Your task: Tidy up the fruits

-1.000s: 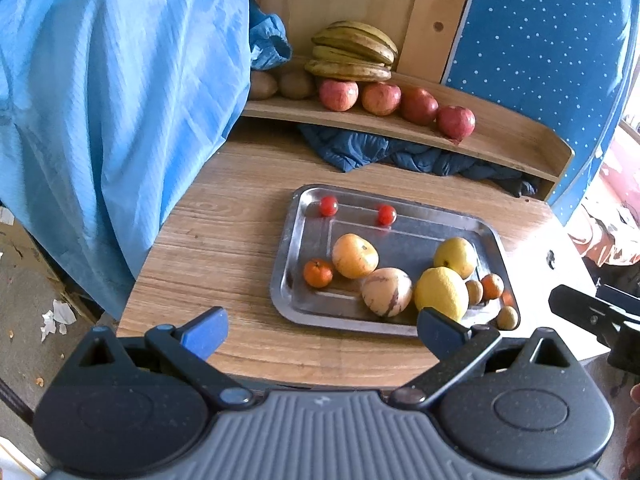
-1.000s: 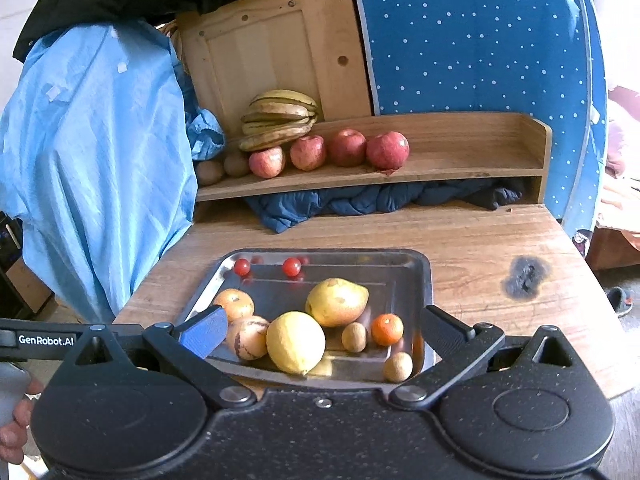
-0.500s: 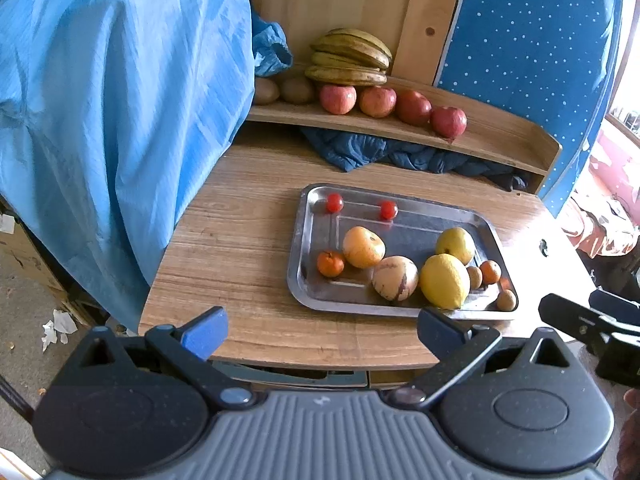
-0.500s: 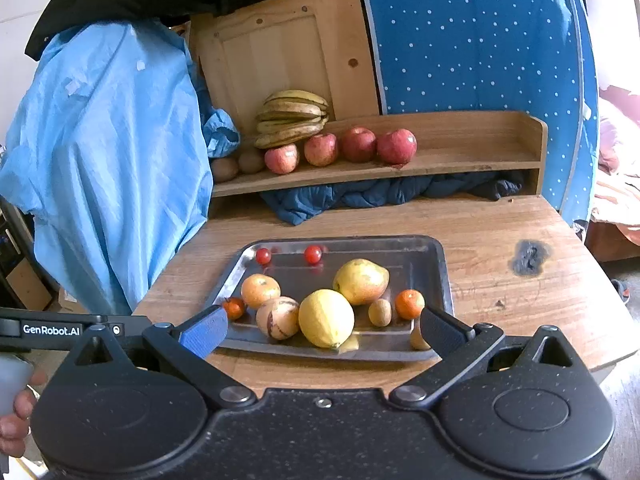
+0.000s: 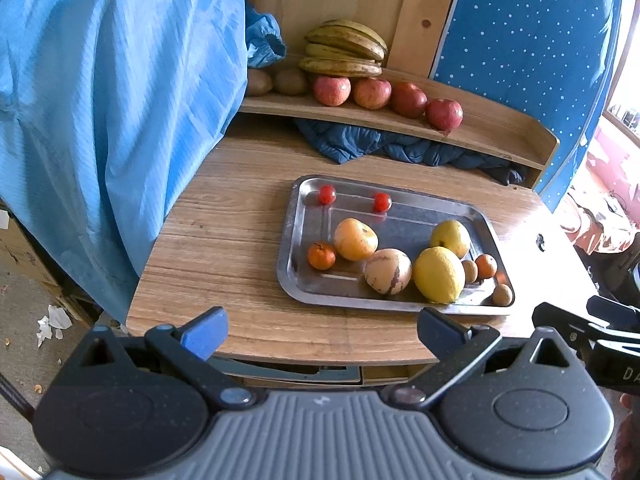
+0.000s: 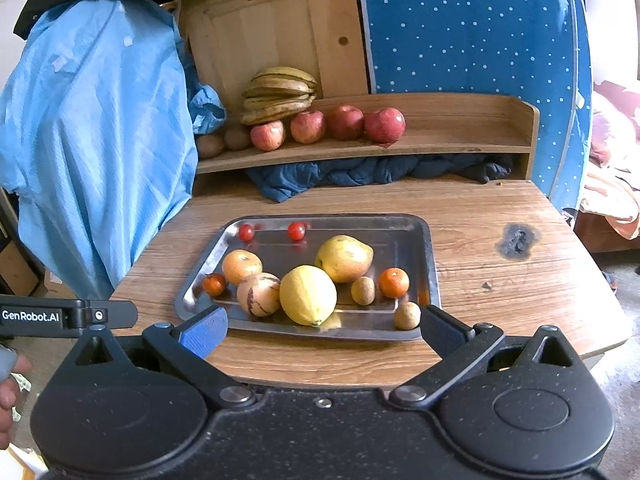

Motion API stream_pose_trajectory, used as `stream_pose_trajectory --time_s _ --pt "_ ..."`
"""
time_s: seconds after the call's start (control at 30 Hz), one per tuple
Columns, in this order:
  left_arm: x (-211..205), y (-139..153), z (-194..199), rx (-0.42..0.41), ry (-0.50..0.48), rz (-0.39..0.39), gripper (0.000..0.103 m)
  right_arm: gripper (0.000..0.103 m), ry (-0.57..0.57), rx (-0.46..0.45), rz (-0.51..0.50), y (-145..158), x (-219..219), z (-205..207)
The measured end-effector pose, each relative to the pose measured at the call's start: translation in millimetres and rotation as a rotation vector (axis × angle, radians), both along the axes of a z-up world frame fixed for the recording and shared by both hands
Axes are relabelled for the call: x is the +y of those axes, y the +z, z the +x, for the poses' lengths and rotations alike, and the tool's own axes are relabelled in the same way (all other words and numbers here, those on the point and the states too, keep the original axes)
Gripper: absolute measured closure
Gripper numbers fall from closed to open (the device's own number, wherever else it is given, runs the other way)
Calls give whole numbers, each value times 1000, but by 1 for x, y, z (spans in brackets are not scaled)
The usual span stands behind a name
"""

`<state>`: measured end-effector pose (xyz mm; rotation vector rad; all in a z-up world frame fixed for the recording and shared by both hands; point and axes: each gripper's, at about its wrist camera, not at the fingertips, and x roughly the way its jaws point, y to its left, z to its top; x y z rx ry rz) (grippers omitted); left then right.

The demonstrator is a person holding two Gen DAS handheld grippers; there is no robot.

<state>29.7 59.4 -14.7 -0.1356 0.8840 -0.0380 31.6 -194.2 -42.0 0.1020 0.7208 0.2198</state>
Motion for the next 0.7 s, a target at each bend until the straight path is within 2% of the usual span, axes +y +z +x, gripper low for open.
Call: stream_pose_trajectory --time_s 0.5,0.7 --pt "-3 -1 0 10 -5 16 1 1 -6 15 -13 -2 -1 -1" --pt "-4 -1 1 21 13 62 1 1 -5 23 -20 -3 2 -1"
